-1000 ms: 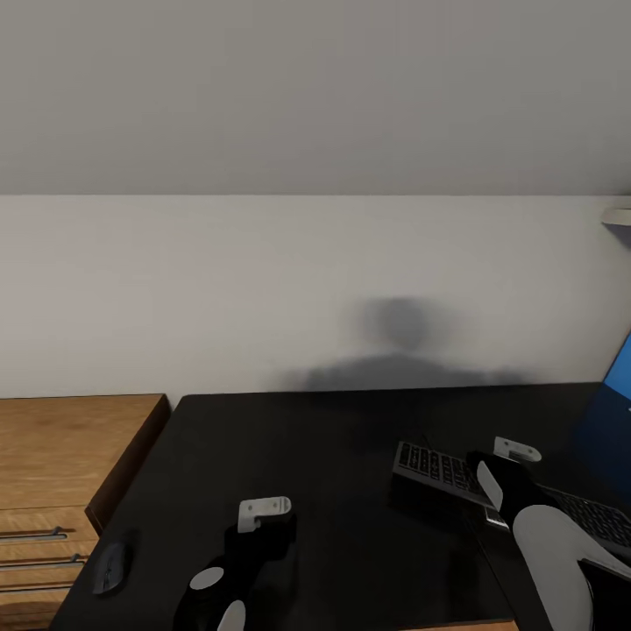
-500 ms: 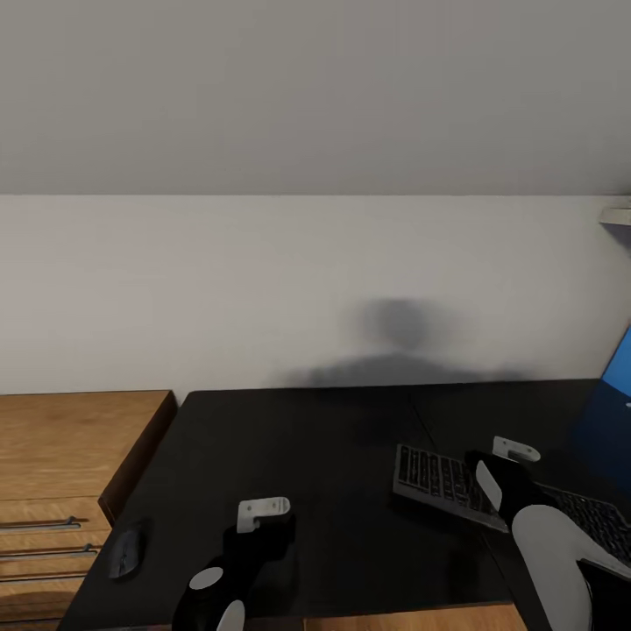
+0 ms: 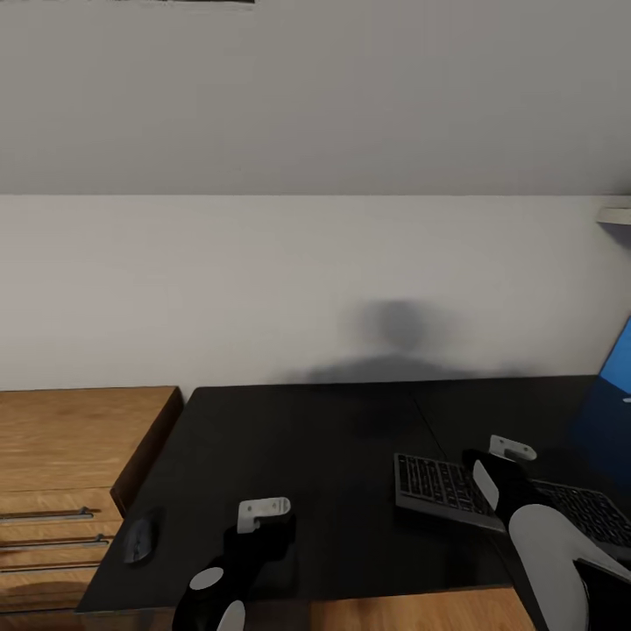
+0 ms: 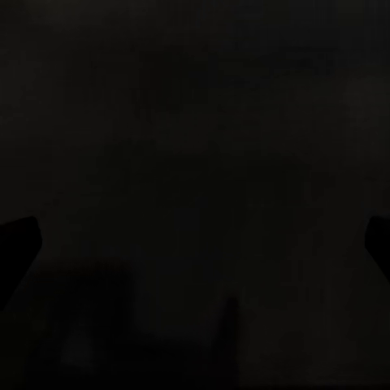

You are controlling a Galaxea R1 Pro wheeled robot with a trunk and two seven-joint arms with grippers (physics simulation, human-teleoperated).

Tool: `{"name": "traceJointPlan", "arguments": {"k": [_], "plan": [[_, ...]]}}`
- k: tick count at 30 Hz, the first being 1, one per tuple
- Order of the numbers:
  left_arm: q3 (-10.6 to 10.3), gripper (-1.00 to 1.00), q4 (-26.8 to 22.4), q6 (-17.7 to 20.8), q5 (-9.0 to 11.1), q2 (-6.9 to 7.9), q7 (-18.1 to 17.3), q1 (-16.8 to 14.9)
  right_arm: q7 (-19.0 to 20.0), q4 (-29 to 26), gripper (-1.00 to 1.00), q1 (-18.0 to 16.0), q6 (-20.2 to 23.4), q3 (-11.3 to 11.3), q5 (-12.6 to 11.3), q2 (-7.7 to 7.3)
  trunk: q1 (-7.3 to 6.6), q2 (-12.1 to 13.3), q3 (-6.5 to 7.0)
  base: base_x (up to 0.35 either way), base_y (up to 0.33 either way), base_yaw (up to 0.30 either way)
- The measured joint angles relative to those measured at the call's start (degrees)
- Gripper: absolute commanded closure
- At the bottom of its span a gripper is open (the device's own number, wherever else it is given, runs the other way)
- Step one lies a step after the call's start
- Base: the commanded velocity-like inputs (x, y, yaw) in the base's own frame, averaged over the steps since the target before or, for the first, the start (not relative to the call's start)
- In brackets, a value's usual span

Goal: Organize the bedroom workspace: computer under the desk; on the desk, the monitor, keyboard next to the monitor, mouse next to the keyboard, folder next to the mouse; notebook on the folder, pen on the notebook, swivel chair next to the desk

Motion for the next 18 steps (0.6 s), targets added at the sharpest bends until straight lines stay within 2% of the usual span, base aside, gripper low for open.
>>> {"name": "traceJointPlan", "arguments": {"k": [9, 18], "plan": [[0.00, -1.00, 0.00, 0.00, 0.05, 0.00, 0.00, 0.03, 0.02, -0.01, -1.00, 0.01, 0.00, -0.01, 0.13, 0.44, 0.00, 0.00, 0.00, -0.009, 0.003, 0.000], [0.01, -1.00, 0.00, 0.00, 0.09, 0.00, 0.00, 0.01, 0.19, -0.37, -1.00, 0.01, -0.08, 0.02, 0.12, 1.46, 0.00, 0.00, 0.00, -0.086, 0.034, 0.000]]}}
